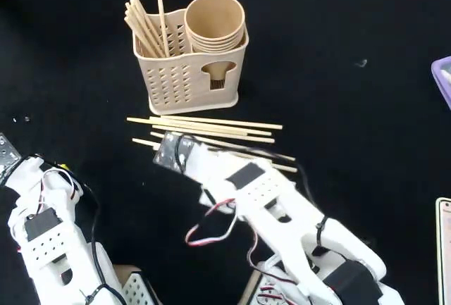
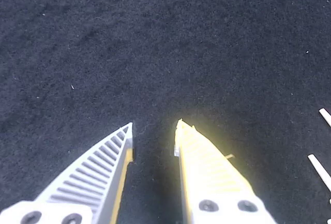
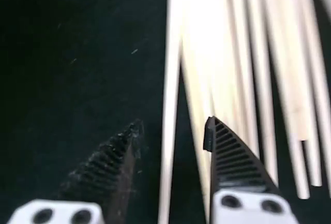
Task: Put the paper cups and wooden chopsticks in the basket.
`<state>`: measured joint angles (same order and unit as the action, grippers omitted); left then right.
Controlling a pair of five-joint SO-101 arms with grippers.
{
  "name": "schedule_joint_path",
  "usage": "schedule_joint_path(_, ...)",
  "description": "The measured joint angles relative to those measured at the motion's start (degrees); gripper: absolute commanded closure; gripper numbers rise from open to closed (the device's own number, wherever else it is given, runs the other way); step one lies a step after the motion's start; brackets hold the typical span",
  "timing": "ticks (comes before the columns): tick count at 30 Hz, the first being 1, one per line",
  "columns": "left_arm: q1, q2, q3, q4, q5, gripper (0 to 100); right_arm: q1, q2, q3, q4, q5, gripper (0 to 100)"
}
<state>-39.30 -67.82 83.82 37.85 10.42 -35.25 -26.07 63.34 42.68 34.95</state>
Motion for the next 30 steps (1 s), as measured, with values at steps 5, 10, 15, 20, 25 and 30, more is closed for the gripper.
schedule_joint_path(5,0.0,0.0,0.0,0.0,0.0,86,0.7,0.2,0.5,-3.3,1.1,79.7)
schedule_joint_path(10,0.0,0.0,0.0,0.0,0.0,86,4.3,5.9,0.4,-7.5,4.5,80.0)
schedule_joint_path(15,0.0,0.0,0.0,0.0,0.0,86,5.0,10.6,-3.4,-5.7,5.1,89.1)
schedule_joint_path(20,0.0,0.0,0.0,0.0,0.0,86,5.1,11.2,-5.4,-4.0,5.1,98.8)
schedule_joint_path(25,0.3,0.0,0.0,0.0,0.0,86,5.1,10.8,-5.5,-3.8,5.1,98.8)
schedule_joint_path(30,0.3,0.0,0.0,0.0,0.0,86,4.8,6.2,-5.3,0.4,5.1,98.8)
